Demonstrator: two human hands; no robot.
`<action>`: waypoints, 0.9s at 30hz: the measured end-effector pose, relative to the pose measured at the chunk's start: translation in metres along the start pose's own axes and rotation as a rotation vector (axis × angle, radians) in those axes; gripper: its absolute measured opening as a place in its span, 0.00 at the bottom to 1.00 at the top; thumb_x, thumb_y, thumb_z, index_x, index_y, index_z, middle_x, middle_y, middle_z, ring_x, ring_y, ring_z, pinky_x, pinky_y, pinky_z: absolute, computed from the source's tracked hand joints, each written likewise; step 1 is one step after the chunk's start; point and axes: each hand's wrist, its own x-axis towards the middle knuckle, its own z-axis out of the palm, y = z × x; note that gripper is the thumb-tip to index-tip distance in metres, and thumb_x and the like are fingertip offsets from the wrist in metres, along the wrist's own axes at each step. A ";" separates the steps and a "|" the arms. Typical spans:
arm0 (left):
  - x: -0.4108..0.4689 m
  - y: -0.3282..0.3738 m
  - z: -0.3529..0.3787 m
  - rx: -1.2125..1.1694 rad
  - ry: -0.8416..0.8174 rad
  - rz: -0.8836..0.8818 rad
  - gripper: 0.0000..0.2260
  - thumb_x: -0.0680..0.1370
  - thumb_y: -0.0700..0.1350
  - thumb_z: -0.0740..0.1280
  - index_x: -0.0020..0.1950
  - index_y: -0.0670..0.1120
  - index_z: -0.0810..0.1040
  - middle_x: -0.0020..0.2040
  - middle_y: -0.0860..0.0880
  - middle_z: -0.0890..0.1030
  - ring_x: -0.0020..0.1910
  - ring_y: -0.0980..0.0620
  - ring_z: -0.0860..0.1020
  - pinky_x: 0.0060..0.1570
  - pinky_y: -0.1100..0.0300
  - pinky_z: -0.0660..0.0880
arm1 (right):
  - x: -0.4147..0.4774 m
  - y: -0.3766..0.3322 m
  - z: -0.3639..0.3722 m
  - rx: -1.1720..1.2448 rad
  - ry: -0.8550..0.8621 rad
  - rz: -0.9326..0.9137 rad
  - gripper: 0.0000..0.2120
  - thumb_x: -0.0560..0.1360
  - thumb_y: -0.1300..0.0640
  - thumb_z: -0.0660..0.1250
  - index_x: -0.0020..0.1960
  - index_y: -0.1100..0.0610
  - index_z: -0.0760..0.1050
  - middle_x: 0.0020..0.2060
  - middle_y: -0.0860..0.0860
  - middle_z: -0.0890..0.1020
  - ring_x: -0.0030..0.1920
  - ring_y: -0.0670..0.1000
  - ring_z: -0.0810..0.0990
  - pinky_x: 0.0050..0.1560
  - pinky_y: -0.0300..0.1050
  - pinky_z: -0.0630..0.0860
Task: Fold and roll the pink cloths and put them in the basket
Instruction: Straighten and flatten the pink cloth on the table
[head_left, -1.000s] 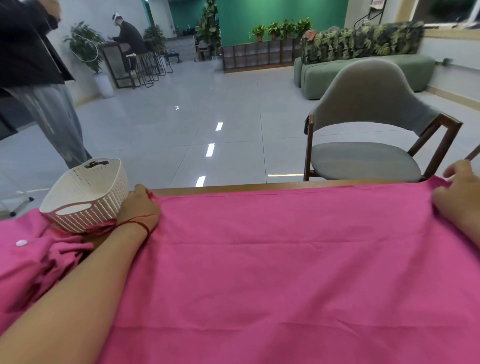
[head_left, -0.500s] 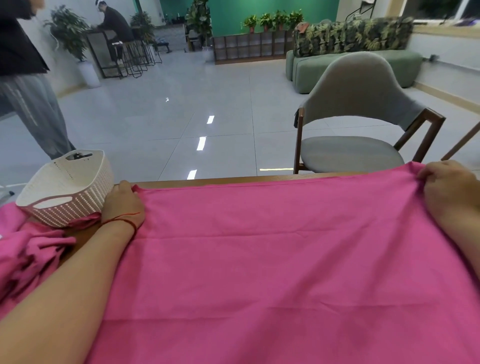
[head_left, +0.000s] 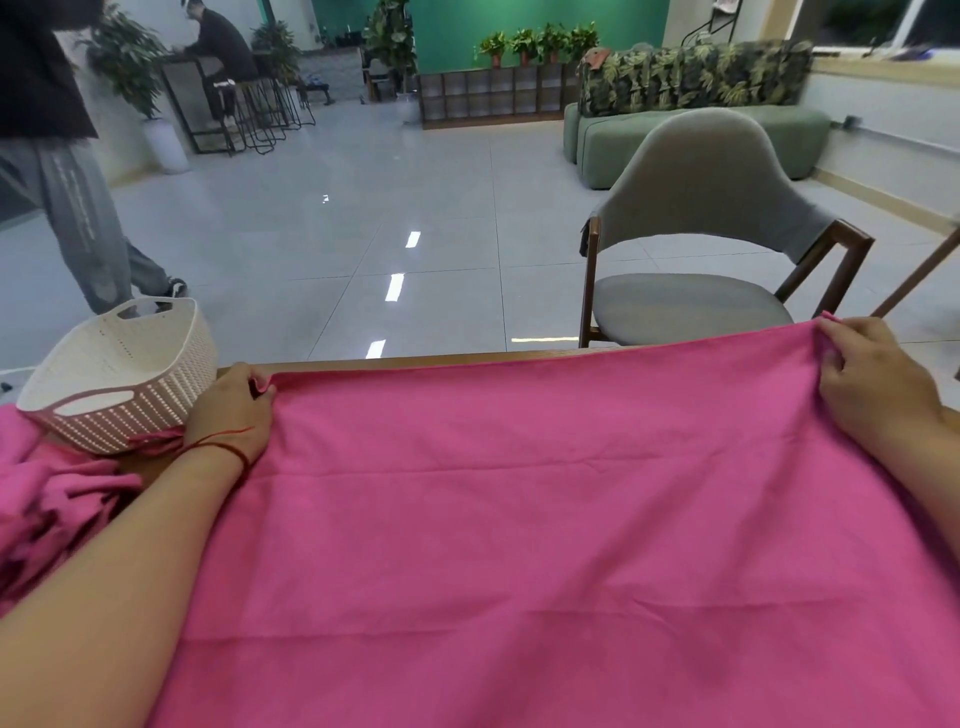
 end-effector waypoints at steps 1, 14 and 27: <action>0.000 0.001 0.001 0.010 0.007 -0.005 0.07 0.83 0.45 0.67 0.48 0.47 0.72 0.46 0.40 0.78 0.47 0.37 0.78 0.48 0.49 0.70 | 0.002 0.002 0.000 -0.009 -0.015 -0.008 0.25 0.83 0.47 0.52 0.79 0.48 0.67 0.74 0.49 0.68 0.64 0.66 0.79 0.62 0.66 0.77; 0.026 0.002 0.004 0.253 -0.116 -0.018 0.11 0.84 0.51 0.63 0.56 0.43 0.71 0.57 0.33 0.81 0.56 0.32 0.79 0.53 0.44 0.74 | 0.011 0.008 0.005 -0.178 -0.256 0.153 0.28 0.83 0.35 0.53 0.81 0.41 0.64 0.78 0.54 0.68 0.74 0.69 0.70 0.70 0.69 0.72; -0.032 0.122 0.034 0.202 -0.044 0.526 0.18 0.78 0.51 0.59 0.63 0.48 0.81 0.65 0.44 0.80 0.65 0.39 0.75 0.63 0.43 0.73 | 0.006 0.014 0.010 -0.124 -0.120 0.125 0.23 0.81 0.47 0.55 0.69 0.50 0.80 0.67 0.59 0.78 0.66 0.68 0.75 0.66 0.65 0.75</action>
